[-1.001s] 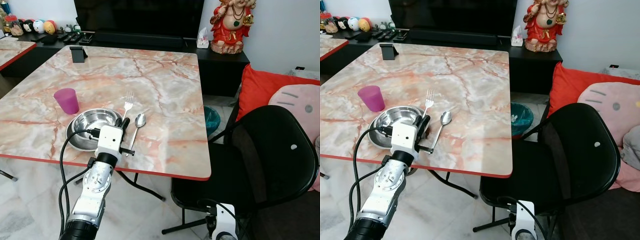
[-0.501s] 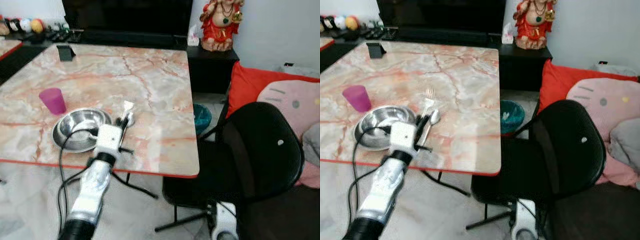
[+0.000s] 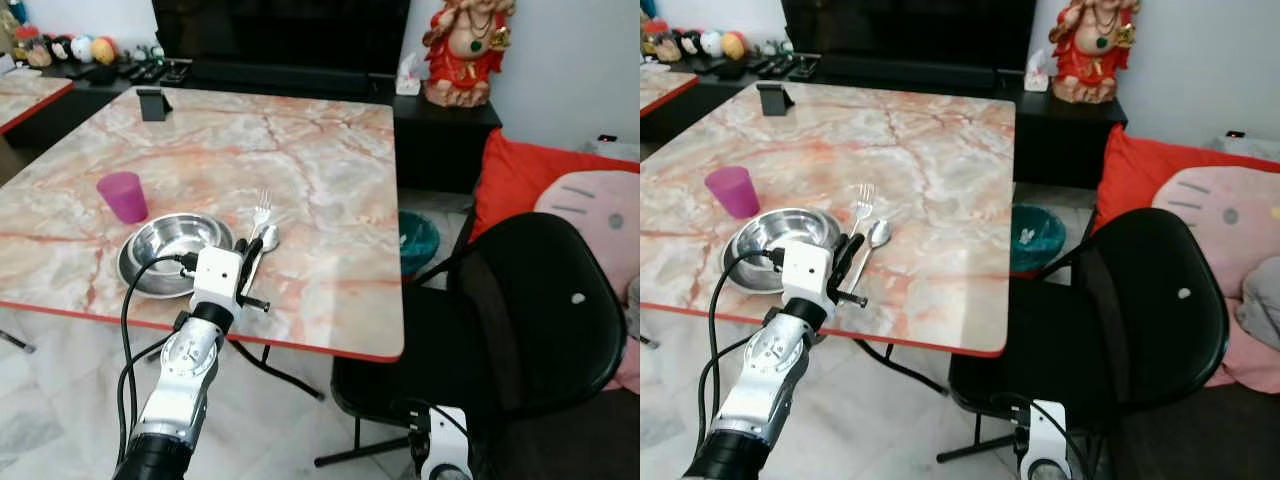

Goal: Setting the table

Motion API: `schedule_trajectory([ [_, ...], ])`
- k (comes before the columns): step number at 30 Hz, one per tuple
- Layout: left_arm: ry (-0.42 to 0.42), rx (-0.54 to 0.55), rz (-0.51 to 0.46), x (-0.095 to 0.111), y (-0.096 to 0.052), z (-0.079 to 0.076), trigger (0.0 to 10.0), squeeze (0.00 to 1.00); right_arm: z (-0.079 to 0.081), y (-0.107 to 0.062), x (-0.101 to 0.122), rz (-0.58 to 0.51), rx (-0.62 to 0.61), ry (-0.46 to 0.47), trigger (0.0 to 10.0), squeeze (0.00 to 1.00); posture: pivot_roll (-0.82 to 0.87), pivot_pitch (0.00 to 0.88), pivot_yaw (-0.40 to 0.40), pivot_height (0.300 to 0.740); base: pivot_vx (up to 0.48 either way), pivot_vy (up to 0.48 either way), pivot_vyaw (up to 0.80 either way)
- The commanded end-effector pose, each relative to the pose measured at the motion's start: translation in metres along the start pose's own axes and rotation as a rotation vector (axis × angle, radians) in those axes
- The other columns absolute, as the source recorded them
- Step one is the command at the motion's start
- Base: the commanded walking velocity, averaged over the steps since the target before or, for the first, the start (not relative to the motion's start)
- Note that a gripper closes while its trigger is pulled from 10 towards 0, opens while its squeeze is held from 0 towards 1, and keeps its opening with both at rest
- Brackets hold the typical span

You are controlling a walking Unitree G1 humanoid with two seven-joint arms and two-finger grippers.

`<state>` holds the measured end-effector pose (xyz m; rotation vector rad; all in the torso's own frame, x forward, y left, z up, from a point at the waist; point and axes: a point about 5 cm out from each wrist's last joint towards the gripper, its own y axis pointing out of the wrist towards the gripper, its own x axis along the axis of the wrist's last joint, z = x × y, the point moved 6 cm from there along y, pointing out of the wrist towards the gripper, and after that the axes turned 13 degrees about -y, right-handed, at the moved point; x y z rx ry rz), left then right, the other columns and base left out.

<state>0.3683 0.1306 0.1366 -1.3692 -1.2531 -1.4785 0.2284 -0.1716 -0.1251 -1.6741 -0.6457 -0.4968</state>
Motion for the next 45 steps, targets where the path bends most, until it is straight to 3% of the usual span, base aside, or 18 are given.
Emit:
schedule_trajectory([
  [1, -0.04, -0.013, 0.034, -0.004, 0.003, -0.001, 10.0, 0.0, -0.002, 0.0, -0.001, 0.005, -0.003, -0.005, 10.0, 0.0, 0.01, 0.0, -0.039, 0.74, 0.0, 0.0, 0.0],
  [9, -0.247, 0.011, 0.058, 0.004, 0.026, 0.0, 10.0, 0.0, -0.002, 0.0, -0.001, 0.007, -0.001, -0.005, 10.0, 0.0, 0.02, 0.0, -0.037, 0.74, 0.0, 0.0, 0.0],
  [12, -0.333, 0.003, 0.094, 0.005, 0.037, -0.007, 10.0, 0.0, -0.002, 0.0, -0.001, 0.008, -0.002, -0.005, 10.0, 0.0, 0.01, 0.0, -0.032, 0.74, 0.0, 0.0, 0.0],
  [13, -0.347, -0.036, 0.14, 0.001, 0.043, -0.017, 10.0, 0.0, -0.002, 0.0, -0.001, 0.007, -0.003, -0.003, 10.0, 0.0, 0.01, 0.0, -0.03, 0.74, 0.0, 0.0, 0.0],
  [16, -0.372, -0.074, 0.162, 0.001, 0.047, -0.025, 10.0, 0.0, -0.001, 0.0, 0.0, 0.006, -0.004, -0.001, 10.0, 0.0, 0.01, 0.0, -0.027, 0.74, 0.0, 0.0, 0.0],
  [18, -0.334, -0.081, 0.205, -0.004, 0.048, -0.027, 10.0, 0.0, -0.001, 0.0, 0.0, 0.006, -0.004, 0.0, 10.0, 0.0, 0.01, 0.0, -0.027, 0.74, 0.0, 0.0, 0.0],
  [24, -0.188, -0.044, 0.176, -0.003, 0.043, -0.017, 10.0, 0.0, 0.0, 0.0, 0.0, 0.006, -0.002, 0.007, 10.0, 0.0, 0.01, 0.0, -0.027, 0.74, 0.0, 0.0, 0.0],
  [45, -0.125, -0.013, 0.178, -0.008, 0.035, -0.002, 10.0, 0.0, -0.001, 0.0, -0.001, 0.011, -0.004, 0.008, 10.0, 0.0, 0.01, 0.0, -0.035, 0.74, 0.0, -0.046, -0.3],
])
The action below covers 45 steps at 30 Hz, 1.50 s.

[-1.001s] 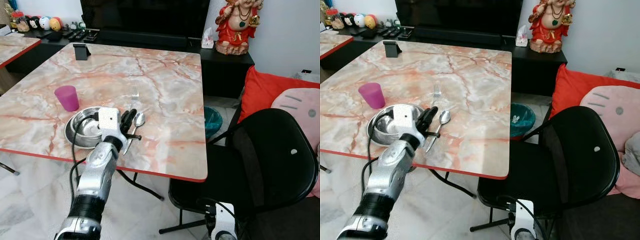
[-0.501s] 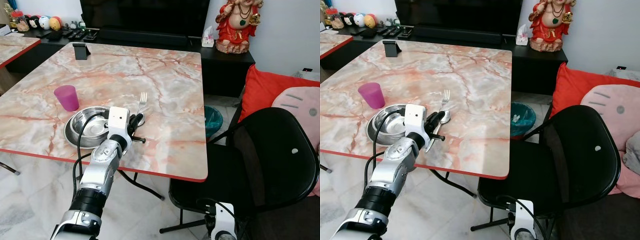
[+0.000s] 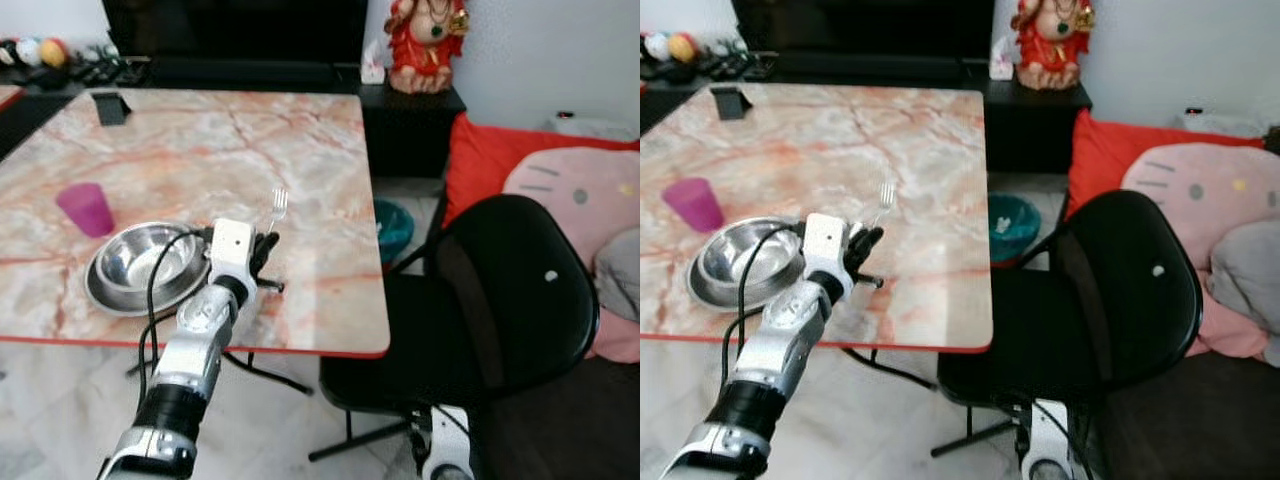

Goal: Setting the table

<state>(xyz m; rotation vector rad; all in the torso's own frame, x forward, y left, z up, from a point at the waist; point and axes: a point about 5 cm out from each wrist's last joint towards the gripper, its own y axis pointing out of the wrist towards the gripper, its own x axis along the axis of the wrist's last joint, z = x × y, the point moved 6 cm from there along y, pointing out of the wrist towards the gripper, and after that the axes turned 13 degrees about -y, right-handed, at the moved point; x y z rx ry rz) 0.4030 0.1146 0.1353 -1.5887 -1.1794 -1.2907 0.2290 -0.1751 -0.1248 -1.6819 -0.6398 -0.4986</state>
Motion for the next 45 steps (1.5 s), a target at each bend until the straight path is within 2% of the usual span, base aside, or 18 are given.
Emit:
schedule_trajectory([
  [1, 0.027, 0.012, 0.001, 0.0, -0.002, 0.005, 10.0, 0.0, 0.003, 0.0, -0.001, 0.007, 0.005, 0.006, 10.0, 0.0, 0.02, 0.0, -0.035, 0.74, 0.0, 0.0, 0.0],
  [5, 0.032, 0.015, -0.002, 0.001, -0.002, 0.005, 10.0, 0.0, 0.003, 0.0, -0.001, 0.007, 0.005, 0.007, 10.0, 0.0, 0.02, 0.0, -0.034, 0.74, 0.0, -0.081, 0.0],
  [18, 0.045, 0.01, 0.001, 0.0, -0.001, 0.004, 10.0, 0.0, 0.003, 0.0, -0.001, 0.006, 0.005, 0.008, 10.0, 0.0, 0.02, 0.0, -0.035, 0.74, 0.0, -0.432, 0.0],
  [24, 0.046, 0.014, 0.01, -0.001, -0.001, 0.007, 10.0, 0.0, 0.003, 0.0, -0.001, 0.007, 0.006, 0.007, 10.0, 0.0, 0.02, 0.0, -0.035, 0.74, 0.0, 0.0, 0.0],
  [33, 0.098, 0.07, 0.052, 0.001, 0.001, 0.031, 10.0, 0.0, 0.003, 0.0, -0.001, 0.008, 0.007, 0.009, 10.0, 0.0, 0.02, 0.0, -0.035, 0.74, 0.0, 0.0, 0.0],
  [39, 0.134, 0.152, 0.107, 0.001, 0.008, 0.051, 10.0, 0.0, 0.003, 0.0, -0.001, 0.009, 0.008, 0.006, 10.0, 0.0, 0.01, 0.0, -0.034, 0.74, 0.0, 0.0, 0.0],
  [42, 0.152, 0.167, 0.166, -0.004, 0.013, 0.055, 10.0, 0.0, 0.003, 0.0, -0.001, 0.009, 0.008, 0.006, 10.0, 0.0, 0.02, 0.0, -0.037, 0.74, 0.0, 0.0, 0.0],
  [45, 0.149, 0.192, 0.18, -0.008, 0.015, 0.058, 10.0, 0.0, 0.003, 0.0, -0.001, 0.01, 0.008, 0.002, 10.0, 0.0, 0.01, 0.0, -0.035, 0.74, 0.0, 0.0, 0.0],
])
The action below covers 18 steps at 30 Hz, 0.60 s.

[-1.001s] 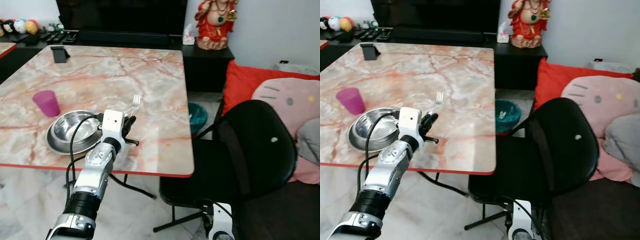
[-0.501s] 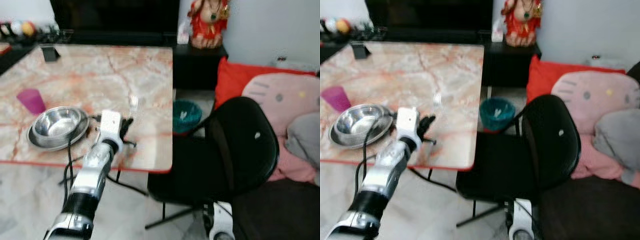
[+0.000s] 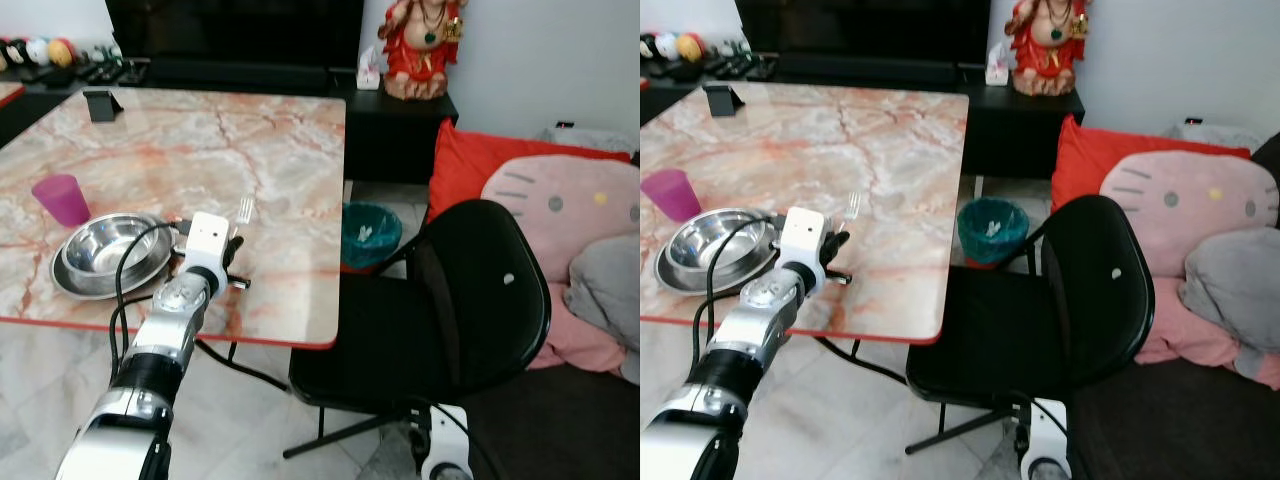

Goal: Setting the table

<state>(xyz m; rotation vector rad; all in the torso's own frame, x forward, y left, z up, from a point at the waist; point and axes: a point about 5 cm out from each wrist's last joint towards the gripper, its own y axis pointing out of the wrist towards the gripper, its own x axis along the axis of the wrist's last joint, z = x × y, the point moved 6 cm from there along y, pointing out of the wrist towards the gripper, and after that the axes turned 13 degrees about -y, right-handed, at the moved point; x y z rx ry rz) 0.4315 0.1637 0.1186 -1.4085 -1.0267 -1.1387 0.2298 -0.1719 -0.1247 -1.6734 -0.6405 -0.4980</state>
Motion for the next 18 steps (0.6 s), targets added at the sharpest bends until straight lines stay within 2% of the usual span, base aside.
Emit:
schedule_trajectory([
  [1, 0.007, 0.034, 0.03, -0.006, 0.003, 0.004, 10.0, 0.0, -0.001, 0.0, -0.003, 0.011, 0.0, 0.0, 10.0, 0.0, 0.01, 0.0, -0.036, 0.74, 0.0, 0.0, 0.0],
  [18, 0.011, 0.088, 0.067, -0.021, 0.005, 0.011, 10.0, 0.0, -0.002, 0.0, -0.003, 0.013, -0.007, 0.004, 10.0, 0.0, 0.01, 0.0, -0.042, 0.74, 0.0, 0.0, 0.0],
])
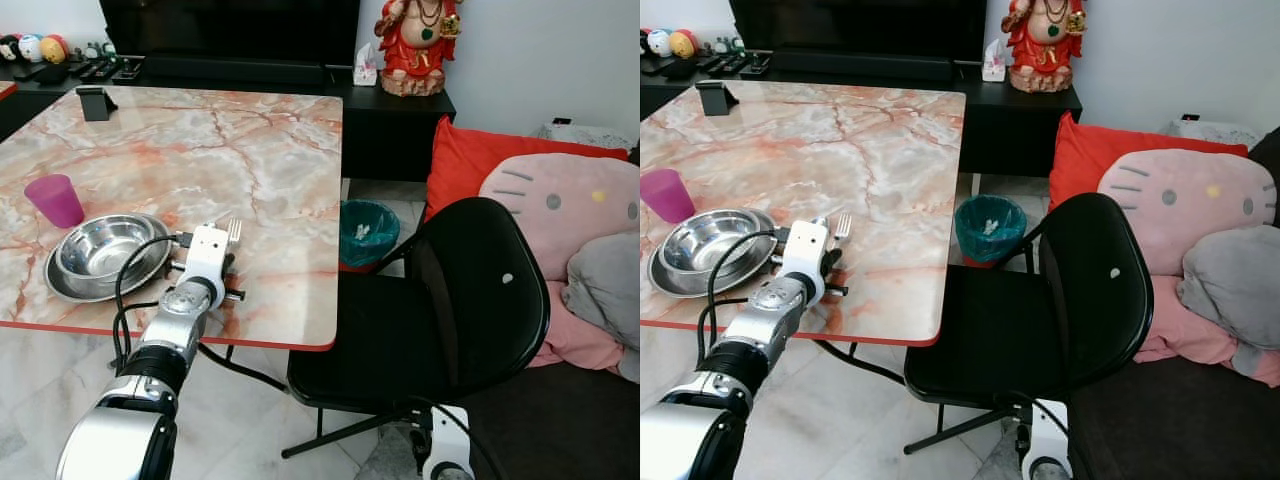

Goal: Setting the table

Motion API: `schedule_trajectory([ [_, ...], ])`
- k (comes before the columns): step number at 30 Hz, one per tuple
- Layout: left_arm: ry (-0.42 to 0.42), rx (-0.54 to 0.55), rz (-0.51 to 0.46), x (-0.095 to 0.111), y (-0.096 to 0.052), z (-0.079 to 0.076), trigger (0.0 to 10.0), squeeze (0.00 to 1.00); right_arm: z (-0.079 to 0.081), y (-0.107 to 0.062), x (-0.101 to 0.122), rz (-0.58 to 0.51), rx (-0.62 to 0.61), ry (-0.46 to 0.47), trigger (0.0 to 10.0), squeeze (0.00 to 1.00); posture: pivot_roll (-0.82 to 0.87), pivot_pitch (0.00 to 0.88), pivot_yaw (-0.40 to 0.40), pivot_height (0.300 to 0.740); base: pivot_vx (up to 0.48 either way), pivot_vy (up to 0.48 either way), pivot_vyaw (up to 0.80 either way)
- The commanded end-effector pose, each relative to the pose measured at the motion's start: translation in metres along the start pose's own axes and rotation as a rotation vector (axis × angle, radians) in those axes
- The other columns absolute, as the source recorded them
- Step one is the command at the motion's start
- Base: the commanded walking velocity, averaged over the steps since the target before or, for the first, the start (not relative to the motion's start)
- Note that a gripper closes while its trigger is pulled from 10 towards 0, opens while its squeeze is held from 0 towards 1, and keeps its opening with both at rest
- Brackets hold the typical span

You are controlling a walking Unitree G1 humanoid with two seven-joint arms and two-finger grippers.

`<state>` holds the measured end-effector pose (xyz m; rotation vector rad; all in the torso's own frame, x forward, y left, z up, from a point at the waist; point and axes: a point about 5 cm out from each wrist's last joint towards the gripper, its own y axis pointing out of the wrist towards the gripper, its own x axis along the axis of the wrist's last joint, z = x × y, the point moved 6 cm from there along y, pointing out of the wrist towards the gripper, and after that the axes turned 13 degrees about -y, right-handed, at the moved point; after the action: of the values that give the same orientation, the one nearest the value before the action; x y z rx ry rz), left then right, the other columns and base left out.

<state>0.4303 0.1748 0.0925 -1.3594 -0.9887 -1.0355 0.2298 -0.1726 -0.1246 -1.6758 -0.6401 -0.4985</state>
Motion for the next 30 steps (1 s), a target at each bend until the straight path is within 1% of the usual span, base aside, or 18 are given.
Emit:
schedule_trajectory([
  [1, -0.004, -0.002, -0.007, 0.0036, 0.0023, -0.0018, 10.0, 0.0, -0.0012, -0.0003, -0.003, 0.013, -0.006, 0.005, 10.0, 0.0, 0.01, 0.0, -0.042, 0.74, 0.0, 0.0, 0.0],
  [7, 0.006, -0.002, -0.005, 0.003, 0.0037, -0.0029, 10.0, 0.0, -0.0013, -0.0003, -0.0031, 0.013, -0.008, 0.008, 10.0, 0.0, 0.01, 0.0, -0.04, 0.74, 0.0, 0.0, 0.0],
  [11, 0.024, 0.01, -0.005, 0.0024, 0.0039, -0.0009, 10.0, 0.0, -0.0017, -0.0003, -0.0032, 0.014, -0.009, 0.008, 10.0, 0.0, 0.0, 0.0, -0.04, 0.74, 0.0, 0.0, 0.0],
  [21, 0.034, 0.038, -0.007, -0.0016, 0.0035, 0.003, 10.0, 0.0, -0.0026, -0.0002, -0.0033, 0.014, -0.01, 0.006, 10.0, 0.0, 0.0, 0.0, -0.045, 0.74, 0.0, 0.0, 0.0],
  [30, 0.042, 0.036, 0.002, -0.0062, 0.0031, 0.0011, 10.0, 0.0, -0.0024, -0.0002, -0.0033, 0.014, -0.008, 0.005, 10.0, 0.0, 0.0, 0.0, -0.045, 0.74, 0.0, 0.0, 0.0],
])
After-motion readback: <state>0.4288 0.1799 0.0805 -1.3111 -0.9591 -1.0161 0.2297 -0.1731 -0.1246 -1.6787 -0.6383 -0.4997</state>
